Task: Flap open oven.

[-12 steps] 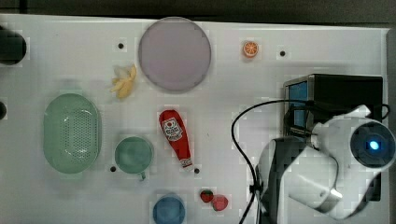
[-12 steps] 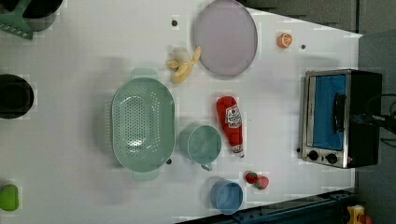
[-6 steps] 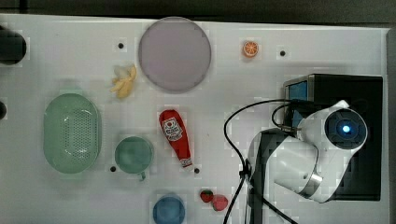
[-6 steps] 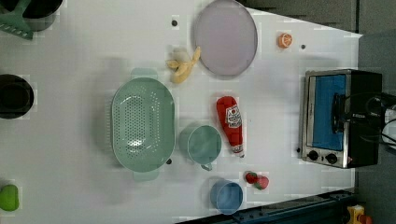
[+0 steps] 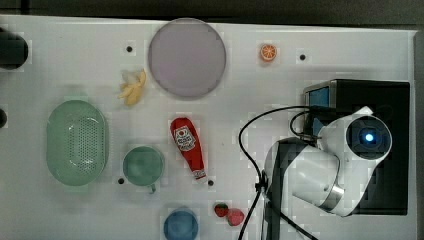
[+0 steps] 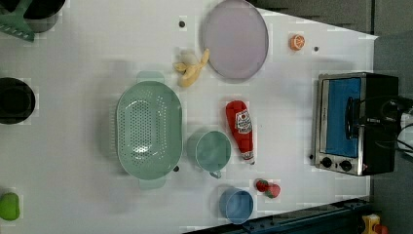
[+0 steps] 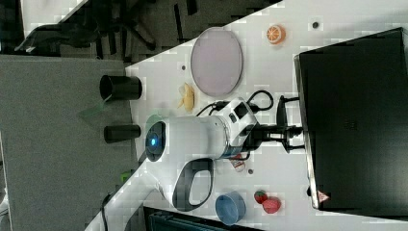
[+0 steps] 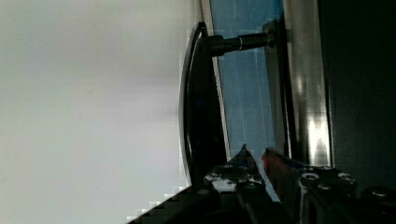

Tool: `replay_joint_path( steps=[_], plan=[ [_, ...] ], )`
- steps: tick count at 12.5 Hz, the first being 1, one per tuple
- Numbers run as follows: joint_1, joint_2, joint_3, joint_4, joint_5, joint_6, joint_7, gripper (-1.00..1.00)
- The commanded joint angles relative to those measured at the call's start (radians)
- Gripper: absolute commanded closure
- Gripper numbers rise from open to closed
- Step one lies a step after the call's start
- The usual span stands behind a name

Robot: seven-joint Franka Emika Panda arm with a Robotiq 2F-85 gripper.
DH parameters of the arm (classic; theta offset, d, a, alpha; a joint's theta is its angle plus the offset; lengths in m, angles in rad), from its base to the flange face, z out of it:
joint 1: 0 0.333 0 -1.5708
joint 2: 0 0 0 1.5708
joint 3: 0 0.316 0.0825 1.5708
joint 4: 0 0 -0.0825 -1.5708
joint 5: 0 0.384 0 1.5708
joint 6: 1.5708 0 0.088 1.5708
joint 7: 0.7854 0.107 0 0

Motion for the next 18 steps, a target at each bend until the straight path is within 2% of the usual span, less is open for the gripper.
replay_joint_path(
  steps=[1,7,10,15,18],
  plan=[
    [0.038,-0.002,0.067,-0.018,-0.082,0.004,0.069,0.65],
    [0.089,0.033,0.148,-0.052,-0.341,0.002,0.394,0.65],
    [0.120,0.094,0.188,-0.051,-0.417,-0.001,0.551,0.65],
    [0.207,0.226,0.206,-0.034,-0.623,-0.004,0.894,0.65],
    [0.259,0.310,0.206,-0.001,-0.706,-0.032,0.980,0.65]
  ],
)
